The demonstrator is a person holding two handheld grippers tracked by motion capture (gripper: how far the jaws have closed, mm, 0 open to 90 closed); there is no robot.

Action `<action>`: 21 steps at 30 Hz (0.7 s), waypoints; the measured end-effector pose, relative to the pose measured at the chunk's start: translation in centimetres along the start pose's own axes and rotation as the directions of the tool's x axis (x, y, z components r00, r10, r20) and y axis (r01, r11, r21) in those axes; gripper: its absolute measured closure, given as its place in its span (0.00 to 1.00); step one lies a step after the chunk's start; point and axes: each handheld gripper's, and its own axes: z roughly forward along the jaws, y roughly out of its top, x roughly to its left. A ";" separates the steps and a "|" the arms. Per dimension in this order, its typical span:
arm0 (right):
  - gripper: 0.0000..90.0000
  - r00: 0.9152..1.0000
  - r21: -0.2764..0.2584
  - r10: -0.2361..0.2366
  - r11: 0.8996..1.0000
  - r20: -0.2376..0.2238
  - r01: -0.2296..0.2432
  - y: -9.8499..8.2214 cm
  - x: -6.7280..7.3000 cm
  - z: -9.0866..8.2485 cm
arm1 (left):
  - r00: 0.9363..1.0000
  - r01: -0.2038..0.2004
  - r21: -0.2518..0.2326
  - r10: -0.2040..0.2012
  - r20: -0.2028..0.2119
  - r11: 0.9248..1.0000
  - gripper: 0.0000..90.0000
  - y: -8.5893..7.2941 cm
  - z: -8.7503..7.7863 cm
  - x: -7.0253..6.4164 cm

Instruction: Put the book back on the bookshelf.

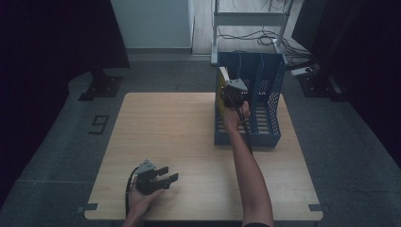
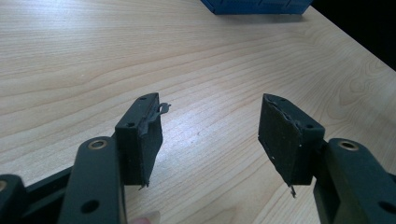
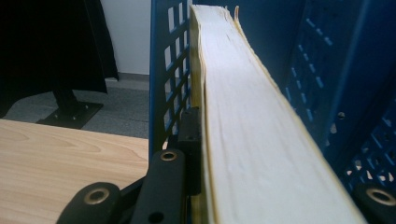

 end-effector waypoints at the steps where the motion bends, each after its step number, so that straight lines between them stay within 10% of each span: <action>1: 0.83 1.000 0.000 0.000 1.000 0.001 0.000 0.0 0.0 0.1 | 1.000 0.003 0.000 -0.003 0.000 1.000 0.44 0.0 0.0 0.1; 21: 0.83 0.999 -0.020 0.022 1.000 0.038 -0.021 0.0 0.3 2.9 | 1.000 0.011 0.008 -0.011 0.000 1.000 0.44 -0.1 0.1 0.4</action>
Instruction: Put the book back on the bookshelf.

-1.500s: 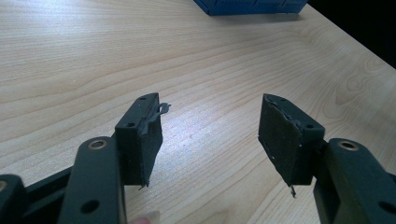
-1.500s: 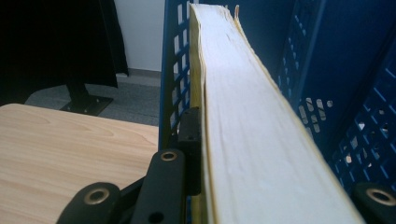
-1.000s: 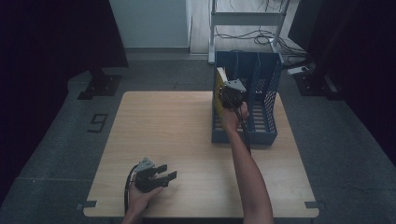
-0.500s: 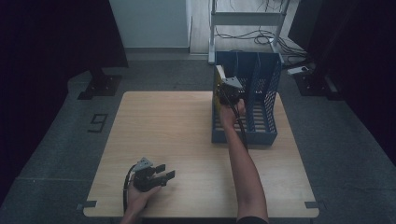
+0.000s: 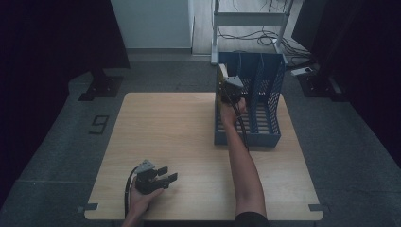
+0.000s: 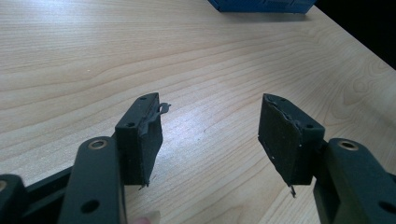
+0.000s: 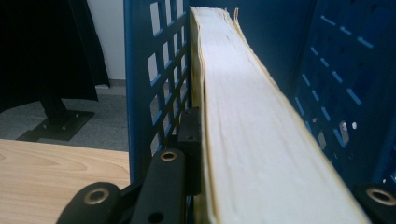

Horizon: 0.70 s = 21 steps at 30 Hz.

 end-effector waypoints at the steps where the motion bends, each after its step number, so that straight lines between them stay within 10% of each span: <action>1: 0.83 1.000 -0.002 -0.004 1.000 -0.001 0.004 0.0 0.1 0.0 | 1.000 0.001 0.001 -0.001 0.001 1.000 0.44 0.0 0.0 0.0; 21: 0.68 0.995 0.010 -0.085 0.996 -0.060 0.086 -1.0 -0.3 -1.3 | 1.000 -0.015 0.008 0.015 0.010 1.000 0.44 0.0 0.2 -0.6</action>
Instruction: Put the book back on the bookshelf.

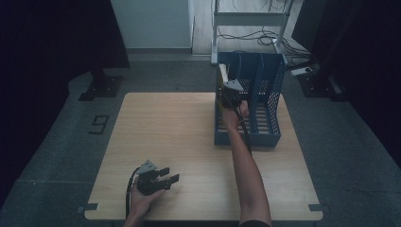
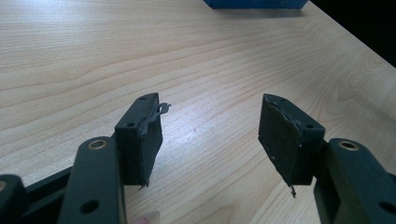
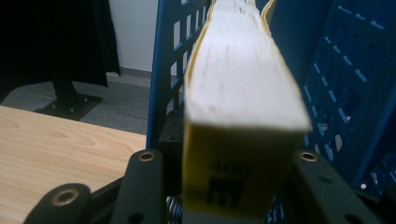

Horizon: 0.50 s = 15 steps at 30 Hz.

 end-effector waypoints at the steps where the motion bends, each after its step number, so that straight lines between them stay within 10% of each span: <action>1: 0.67 1.000 0.000 0.002 1.000 -0.002 -0.002 0.0 0.0 -0.1 | 1.000 -0.002 0.000 0.002 0.000 1.000 0.44 0.0 0.0 0.0; 15: 0.58 0.999 -0.039 0.006 0.999 -0.042 -0.007 -0.6 -0.1 -2.2 | 1.000 -0.007 0.005 0.007 -0.001 1.000 0.44 0.0 0.2 -0.3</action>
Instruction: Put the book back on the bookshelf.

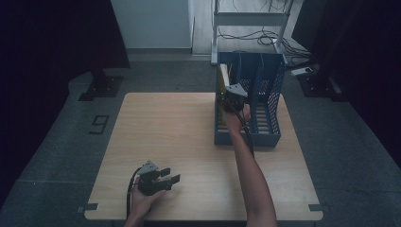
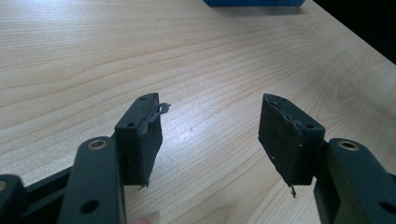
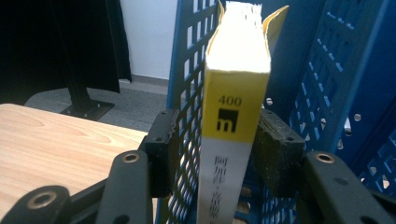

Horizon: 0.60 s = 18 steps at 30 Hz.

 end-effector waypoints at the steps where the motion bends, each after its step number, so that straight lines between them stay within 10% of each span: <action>1: 0.58 1.000 -0.002 -0.005 1.000 0.005 0.005 0.0 0.0 -0.2 | 1.000 -0.001 0.000 0.001 0.000 1.000 0.44 0.0 0.0 0.0; 18: 0.56 0.999 -0.016 0.010 1.000 -0.038 -0.011 0.1 -0.1 -2.6 | 1.000 -0.007 0.004 0.007 -0.004 1.000 0.44 0.0 0.1 -0.3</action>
